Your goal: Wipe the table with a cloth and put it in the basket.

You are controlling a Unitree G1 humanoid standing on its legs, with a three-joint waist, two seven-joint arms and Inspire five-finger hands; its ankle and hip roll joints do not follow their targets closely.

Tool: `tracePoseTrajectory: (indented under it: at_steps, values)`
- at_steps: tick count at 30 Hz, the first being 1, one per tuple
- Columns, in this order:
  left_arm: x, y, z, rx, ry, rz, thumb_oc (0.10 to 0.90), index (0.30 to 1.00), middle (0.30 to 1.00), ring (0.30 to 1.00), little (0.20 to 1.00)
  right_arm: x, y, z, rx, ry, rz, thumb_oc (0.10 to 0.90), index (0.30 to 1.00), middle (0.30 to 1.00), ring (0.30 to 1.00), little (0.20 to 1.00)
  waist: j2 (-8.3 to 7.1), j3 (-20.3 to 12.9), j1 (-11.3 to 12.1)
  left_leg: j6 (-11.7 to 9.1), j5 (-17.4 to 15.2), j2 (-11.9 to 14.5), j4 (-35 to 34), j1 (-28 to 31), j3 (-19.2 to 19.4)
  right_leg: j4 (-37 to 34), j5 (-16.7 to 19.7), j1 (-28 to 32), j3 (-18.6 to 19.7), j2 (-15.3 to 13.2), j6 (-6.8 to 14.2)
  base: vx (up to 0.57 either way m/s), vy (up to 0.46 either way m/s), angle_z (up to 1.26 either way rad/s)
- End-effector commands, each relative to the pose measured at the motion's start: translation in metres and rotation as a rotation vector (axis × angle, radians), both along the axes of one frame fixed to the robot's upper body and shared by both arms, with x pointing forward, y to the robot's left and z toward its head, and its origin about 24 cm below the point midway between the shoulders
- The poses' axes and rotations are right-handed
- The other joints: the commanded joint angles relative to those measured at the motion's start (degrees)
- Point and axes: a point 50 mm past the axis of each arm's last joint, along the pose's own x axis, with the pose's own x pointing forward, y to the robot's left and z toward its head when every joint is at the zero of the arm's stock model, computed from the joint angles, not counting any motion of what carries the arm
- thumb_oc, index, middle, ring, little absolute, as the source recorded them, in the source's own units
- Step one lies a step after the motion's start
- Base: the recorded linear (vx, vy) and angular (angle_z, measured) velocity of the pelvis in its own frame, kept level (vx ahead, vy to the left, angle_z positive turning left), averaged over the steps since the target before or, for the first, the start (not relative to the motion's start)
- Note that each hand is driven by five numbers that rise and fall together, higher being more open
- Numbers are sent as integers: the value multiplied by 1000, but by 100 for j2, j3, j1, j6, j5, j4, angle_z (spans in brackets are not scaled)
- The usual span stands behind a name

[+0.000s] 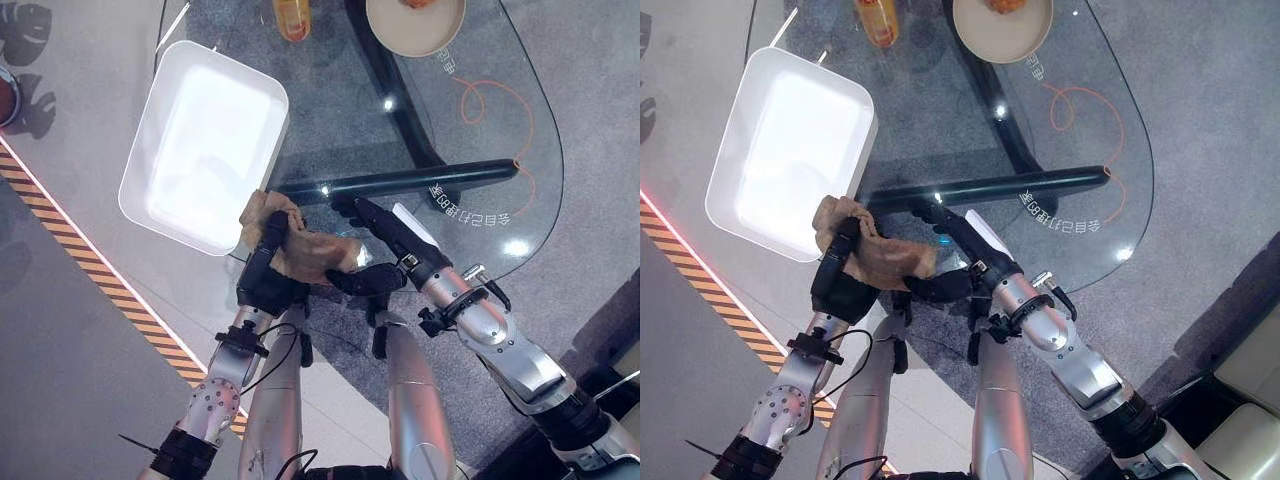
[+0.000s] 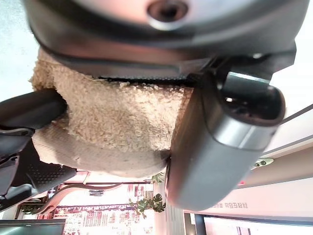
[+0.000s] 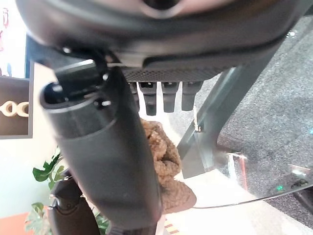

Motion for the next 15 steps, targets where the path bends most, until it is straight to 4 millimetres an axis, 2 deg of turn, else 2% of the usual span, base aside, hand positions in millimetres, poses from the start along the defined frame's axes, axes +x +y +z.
tracePoseTrajectory:
  at_steps: [1,8,12,15]
  values:
    - [-11,-12,51,-52,-306,-67,100,300,300,300,200,-7,-7,38,113,-203,-28,800,900,900,900,900,-117,-157,56,144,-1031,-293,715,149,575,-868,558,150,-277,343,79,0,0,0]
    - [-12,-4,53,-41,-342,-8,100,300,300,300,200,-10,-13,31,177,-154,-44,800,900,900,900,900,-101,-157,24,141,-1035,-281,727,172,589,-829,526,152,-247,359,62,0,0,0]
    - [-13,8,57,0,-405,83,100,300,300,300,200,-12,-17,21,176,-97,-45,800,900,900,900,900,-68,-157,13,134,-1027,-269,718,188,604,-817,495,161,-231,361,47,0,0,0]
    - [-13,26,65,55,-469,188,100,300,300,300,200,-11,-23,13,148,-63,-76,800,900,900,900,900,-30,-157,10,116,-1025,-271,748,170,599,-789,465,149,-219,365,26,17,41,-3]
